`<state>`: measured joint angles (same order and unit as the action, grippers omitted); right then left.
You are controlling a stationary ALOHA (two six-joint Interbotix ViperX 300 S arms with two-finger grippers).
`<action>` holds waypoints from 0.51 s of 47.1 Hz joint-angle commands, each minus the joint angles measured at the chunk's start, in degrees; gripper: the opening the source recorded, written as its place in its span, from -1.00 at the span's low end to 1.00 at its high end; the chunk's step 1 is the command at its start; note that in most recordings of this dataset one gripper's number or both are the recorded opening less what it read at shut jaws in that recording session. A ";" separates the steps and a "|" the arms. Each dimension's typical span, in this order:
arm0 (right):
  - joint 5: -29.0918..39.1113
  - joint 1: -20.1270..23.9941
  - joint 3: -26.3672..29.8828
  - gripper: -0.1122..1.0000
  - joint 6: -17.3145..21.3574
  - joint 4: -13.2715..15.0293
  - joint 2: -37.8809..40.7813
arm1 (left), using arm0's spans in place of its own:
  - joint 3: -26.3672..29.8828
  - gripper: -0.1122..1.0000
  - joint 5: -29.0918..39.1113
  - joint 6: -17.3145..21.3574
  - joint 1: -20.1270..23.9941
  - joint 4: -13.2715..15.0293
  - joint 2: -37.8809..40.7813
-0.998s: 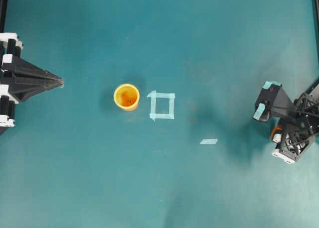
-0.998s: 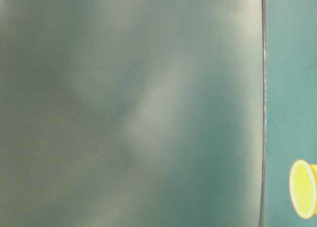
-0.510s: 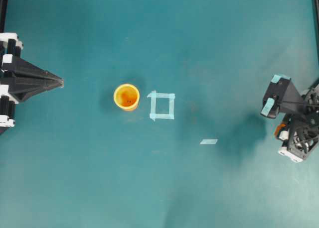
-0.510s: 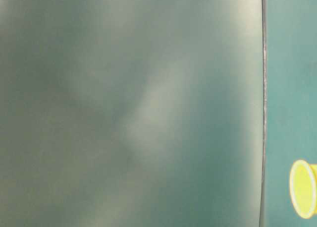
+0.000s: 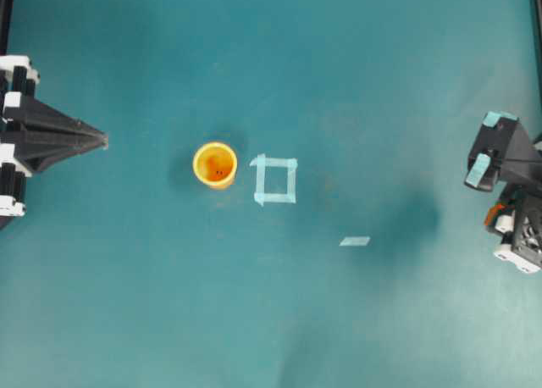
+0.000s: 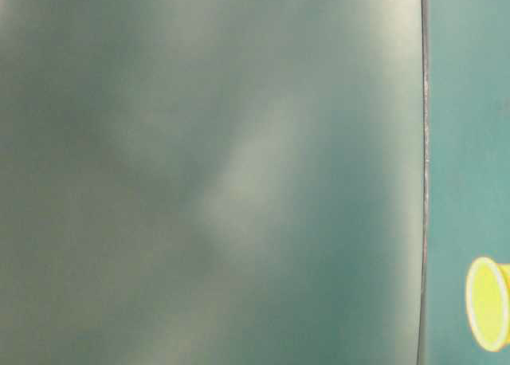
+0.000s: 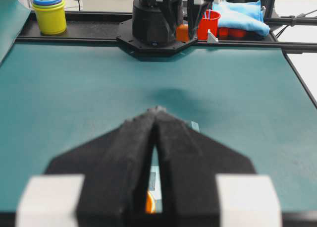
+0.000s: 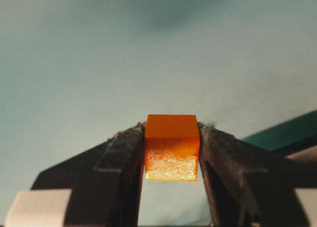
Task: Lift the orange block with right arm.
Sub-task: 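Raise the right gripper with the orange cube off the table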
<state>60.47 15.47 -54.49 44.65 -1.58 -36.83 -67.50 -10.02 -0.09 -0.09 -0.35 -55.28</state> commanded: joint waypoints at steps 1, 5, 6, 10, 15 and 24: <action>1.85 0.26 2.64 -0.07 0.18 0.09 -0.88 | 1.67 -0.80 -0.26 0.09 -0.09 -0.09 0.53; 3.87 0.26 3.96 -0.07 0.18 0.09 -1.58 | 1.58 -0.80 -0.26 0.09 0.00 -0.09 0.53; 4.39 0.26 4.22 -0.07 0.09 0.09 -1.76 | 1.58 -0.80 -0.26 0.09 0.00 -0.09 0.53; 6.24 0.26 5.71 -0.07 0.18 0.09 -2.29 | 1.67 -0.80 -0.26 0.09 0.00 -0.09 0.53; 7.73 0.26 7.38 -0.07 0.18 0.09 -2.46 | 1.67 -0.80 -0.26 0.09 -0.09 -0.09 0.53; 10.11 0.26 10.46 -0.07 0.18 0.18 -2.55 | 1.67 -0.80 -0.26 0.09 0.00 -0.09 0.53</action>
<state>69.87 15.47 -46.32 44.74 -1.58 -39.20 -67.41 -10.02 -0.09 -0.09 -0.35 -55.28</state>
